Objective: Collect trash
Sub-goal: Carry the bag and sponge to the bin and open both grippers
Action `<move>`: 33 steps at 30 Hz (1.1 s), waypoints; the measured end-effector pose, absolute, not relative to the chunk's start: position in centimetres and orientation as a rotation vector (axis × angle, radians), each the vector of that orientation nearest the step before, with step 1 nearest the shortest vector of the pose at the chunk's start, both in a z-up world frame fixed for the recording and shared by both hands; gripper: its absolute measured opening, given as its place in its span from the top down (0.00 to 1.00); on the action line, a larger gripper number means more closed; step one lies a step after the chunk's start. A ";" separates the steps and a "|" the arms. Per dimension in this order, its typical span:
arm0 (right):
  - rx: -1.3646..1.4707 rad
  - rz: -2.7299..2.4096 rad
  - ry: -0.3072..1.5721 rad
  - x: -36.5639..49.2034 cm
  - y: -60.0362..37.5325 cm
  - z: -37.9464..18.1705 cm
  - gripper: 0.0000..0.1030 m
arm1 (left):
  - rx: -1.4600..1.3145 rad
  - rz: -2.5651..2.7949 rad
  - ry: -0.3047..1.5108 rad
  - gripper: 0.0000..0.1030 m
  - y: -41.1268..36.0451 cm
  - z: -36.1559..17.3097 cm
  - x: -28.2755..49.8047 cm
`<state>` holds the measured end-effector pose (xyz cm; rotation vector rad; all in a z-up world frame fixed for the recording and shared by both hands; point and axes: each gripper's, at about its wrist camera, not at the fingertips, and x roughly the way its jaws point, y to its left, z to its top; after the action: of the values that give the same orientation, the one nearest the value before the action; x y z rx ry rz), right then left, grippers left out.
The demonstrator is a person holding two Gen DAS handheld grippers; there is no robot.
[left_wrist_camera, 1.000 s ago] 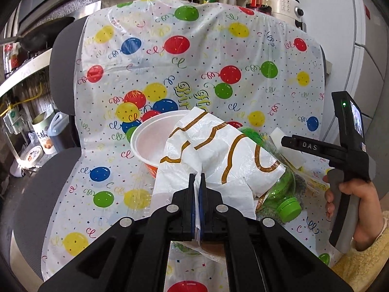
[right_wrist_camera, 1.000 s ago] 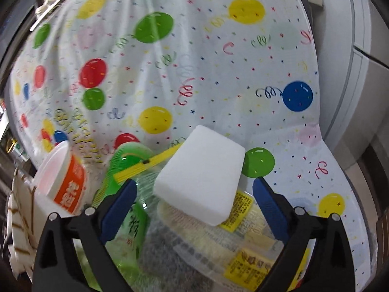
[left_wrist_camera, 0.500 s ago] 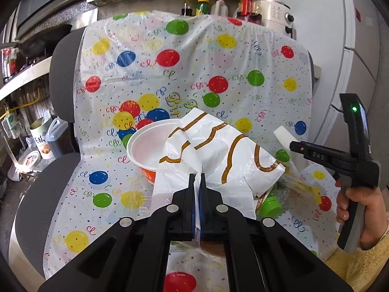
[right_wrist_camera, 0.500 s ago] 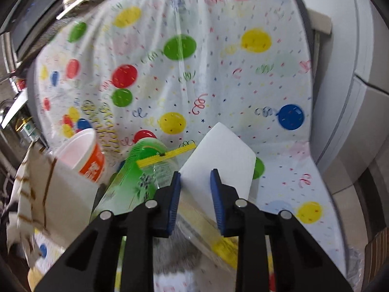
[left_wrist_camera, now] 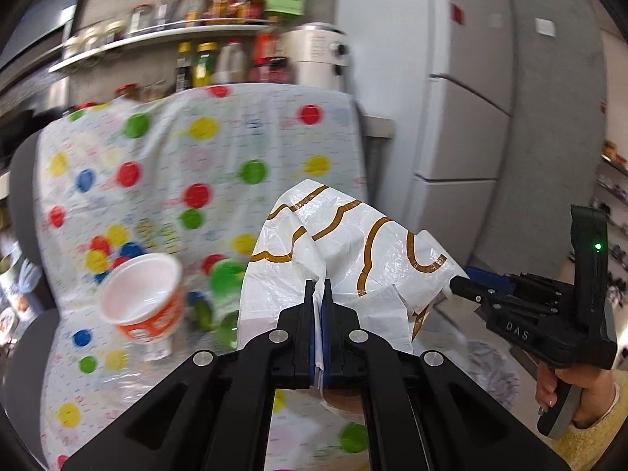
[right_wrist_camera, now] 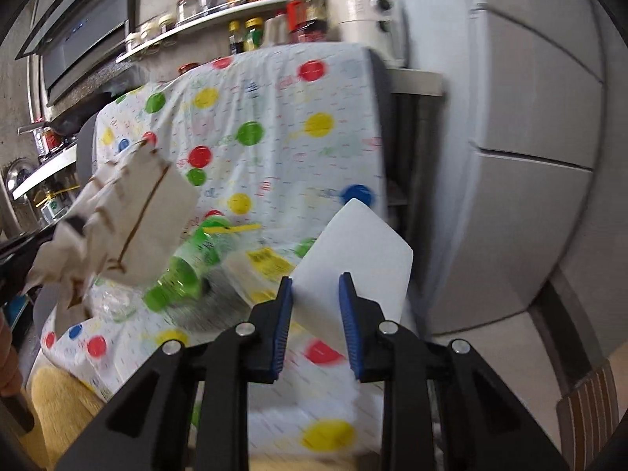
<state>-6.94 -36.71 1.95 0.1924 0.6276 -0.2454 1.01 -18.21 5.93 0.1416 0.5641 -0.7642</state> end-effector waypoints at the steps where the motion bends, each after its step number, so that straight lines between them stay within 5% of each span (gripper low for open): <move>1: 0.188 -0.263 0.626 -8.1 -37.3 1.8 0.76 | 0.151 -0.787 0.564 0.98 -19.2 5.8 0.4; 13: 0.271 -0.498 0.669 -23.0 -46.0 -1.7 0.76 | 0.265 -1.218 0.670 0.98 -35.1 -0.9 -10.1; 24: 0.342 -0.541 0.800 -25.3 -50.1 -8.8 0.76 | 0.335 -1.251 0.830 0.97 -42.6 -8.7 -12.5; 30: 0.457 -0.525 0.881 -23.9 -52.7 -14.0 0.74 | 0.375 -1.167 0.943 0.90 -43.8 -12.4 -10.3; 33: 0.514 -0.513 0.914 -23.0 -53.5 -16.3 0.71 | 0.345 -1.154 0.975 0.68 -43.5 -12.7 -9.4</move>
<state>-22.99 -53.55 -16.32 0.5143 0.9136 -0.5128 -9.43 -43.55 -12.71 0.3454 0.9749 -1.1539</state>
